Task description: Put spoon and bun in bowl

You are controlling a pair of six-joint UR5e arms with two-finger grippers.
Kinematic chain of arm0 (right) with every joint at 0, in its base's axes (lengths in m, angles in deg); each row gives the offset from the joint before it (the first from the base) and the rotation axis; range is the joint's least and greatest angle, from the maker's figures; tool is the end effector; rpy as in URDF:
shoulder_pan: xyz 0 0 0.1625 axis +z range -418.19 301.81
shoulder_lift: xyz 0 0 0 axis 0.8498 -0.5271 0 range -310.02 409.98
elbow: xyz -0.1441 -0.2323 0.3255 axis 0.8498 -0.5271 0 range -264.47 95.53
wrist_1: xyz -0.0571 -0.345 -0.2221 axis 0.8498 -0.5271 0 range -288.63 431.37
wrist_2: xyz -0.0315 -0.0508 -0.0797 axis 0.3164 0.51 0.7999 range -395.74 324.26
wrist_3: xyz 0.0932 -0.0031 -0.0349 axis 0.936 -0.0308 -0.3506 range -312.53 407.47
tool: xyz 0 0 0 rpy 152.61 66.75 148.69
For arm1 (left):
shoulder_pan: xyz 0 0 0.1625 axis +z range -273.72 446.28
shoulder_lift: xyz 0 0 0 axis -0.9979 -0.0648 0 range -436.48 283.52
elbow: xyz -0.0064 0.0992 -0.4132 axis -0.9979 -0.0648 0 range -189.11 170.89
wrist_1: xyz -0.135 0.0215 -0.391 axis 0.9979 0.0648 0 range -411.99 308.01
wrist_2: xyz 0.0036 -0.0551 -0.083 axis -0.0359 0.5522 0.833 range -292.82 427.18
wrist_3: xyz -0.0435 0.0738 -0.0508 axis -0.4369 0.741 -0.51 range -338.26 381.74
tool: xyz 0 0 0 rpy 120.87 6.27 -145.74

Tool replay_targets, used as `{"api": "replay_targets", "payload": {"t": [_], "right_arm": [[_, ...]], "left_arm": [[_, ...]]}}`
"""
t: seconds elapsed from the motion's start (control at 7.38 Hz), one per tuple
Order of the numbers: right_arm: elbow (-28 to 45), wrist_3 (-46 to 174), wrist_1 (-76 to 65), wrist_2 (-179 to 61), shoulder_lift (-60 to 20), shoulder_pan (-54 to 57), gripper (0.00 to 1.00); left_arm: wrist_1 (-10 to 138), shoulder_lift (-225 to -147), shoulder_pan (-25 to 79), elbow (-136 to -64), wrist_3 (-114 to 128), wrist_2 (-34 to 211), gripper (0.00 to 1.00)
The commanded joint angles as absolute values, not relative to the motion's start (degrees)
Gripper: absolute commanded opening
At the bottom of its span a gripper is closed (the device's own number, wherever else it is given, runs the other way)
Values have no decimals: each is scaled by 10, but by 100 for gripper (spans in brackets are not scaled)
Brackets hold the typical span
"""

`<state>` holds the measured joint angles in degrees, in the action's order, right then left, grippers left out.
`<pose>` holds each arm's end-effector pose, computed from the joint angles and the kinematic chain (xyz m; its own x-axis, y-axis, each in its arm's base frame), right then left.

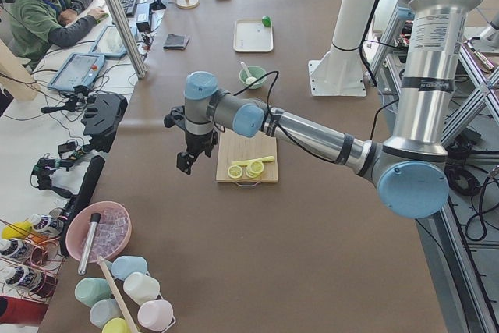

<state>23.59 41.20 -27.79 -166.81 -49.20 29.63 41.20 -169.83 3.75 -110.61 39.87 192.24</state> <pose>0.0519 -0.4213 0.5971 0.7447 -0.1346 0.6537 0.1202 0.9905 0.0670 -0.0073 -0.5294 0.5329 0.7108 0.5621 -0.4228 -0.3627 0.8080 0.4643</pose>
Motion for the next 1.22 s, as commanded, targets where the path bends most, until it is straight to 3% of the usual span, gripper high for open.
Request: {"api": "replay_targets", "payload": {"t": [0.0,0.27,0.54,1.08], "right_arm": [[230,412,-278,-1668,-492,296,100],[225,412,-278,-1669,-493,296,100],[225,412,-278,-1670,-493,296,100],[220,411,-278,-1684,-493,296,100]], "left_arm": [[417,-1680,-67,-1020,535,1922,99],[408,-1659,-108,-1009,501,1936,99],[306,-1660,-105,-1063,361,1975,99],[311,-1609,-104,-1124,342,2000,99]]}}
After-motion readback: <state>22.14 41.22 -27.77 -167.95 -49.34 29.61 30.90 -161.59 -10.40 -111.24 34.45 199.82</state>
